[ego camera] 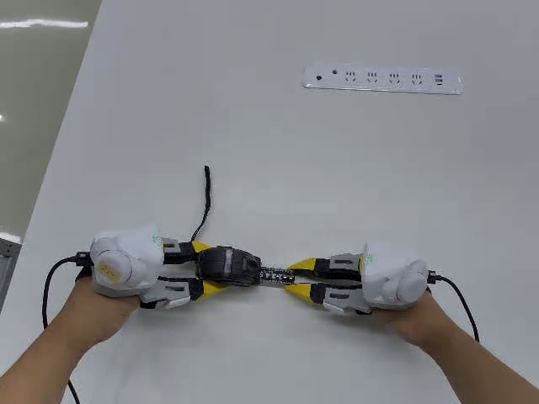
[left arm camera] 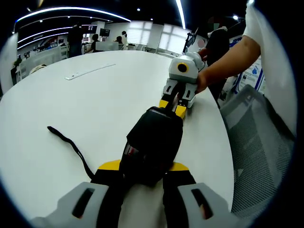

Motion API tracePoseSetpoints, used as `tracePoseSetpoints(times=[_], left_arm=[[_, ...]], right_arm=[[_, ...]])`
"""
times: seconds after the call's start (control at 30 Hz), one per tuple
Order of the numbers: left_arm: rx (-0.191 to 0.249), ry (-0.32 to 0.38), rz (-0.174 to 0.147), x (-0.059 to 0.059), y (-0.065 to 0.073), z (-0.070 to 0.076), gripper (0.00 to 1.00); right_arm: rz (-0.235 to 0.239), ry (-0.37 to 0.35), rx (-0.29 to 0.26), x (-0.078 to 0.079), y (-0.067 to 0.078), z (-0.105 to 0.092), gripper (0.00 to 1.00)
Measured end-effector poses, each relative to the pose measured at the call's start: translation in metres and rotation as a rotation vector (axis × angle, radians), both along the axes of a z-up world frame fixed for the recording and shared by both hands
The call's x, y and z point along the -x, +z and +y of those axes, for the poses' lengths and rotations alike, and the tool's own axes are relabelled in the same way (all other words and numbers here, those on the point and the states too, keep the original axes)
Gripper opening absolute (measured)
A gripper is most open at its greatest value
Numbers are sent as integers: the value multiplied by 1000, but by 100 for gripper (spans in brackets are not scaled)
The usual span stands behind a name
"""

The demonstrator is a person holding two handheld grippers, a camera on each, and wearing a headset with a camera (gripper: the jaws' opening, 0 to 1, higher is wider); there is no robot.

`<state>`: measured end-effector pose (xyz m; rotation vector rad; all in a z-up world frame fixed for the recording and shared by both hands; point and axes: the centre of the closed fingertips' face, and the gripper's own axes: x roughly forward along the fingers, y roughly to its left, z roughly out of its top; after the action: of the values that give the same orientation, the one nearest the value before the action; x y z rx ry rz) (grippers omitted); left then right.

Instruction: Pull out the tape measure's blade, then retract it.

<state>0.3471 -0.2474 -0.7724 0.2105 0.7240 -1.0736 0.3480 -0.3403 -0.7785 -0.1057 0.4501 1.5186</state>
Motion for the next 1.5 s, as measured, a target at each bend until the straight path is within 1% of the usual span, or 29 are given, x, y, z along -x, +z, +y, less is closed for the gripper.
tracePoseSetpoints(times=[0.5,0.87,1.27,1.5], left_arm=[[-1,-3,-1,0,0,0,28],[-2,-4,-2,0,0,0,28],[-3,-3,0,0,0,0,28],[-3,-2,1,0,-1,0,28]], right_arm=[[7,-14,-2,1,1,-9,11],[11,-26,-2,1,1,-19,11],[8,-38,-1,0,1,-27,11],[-2,-42,1,0,0,-33,11]])
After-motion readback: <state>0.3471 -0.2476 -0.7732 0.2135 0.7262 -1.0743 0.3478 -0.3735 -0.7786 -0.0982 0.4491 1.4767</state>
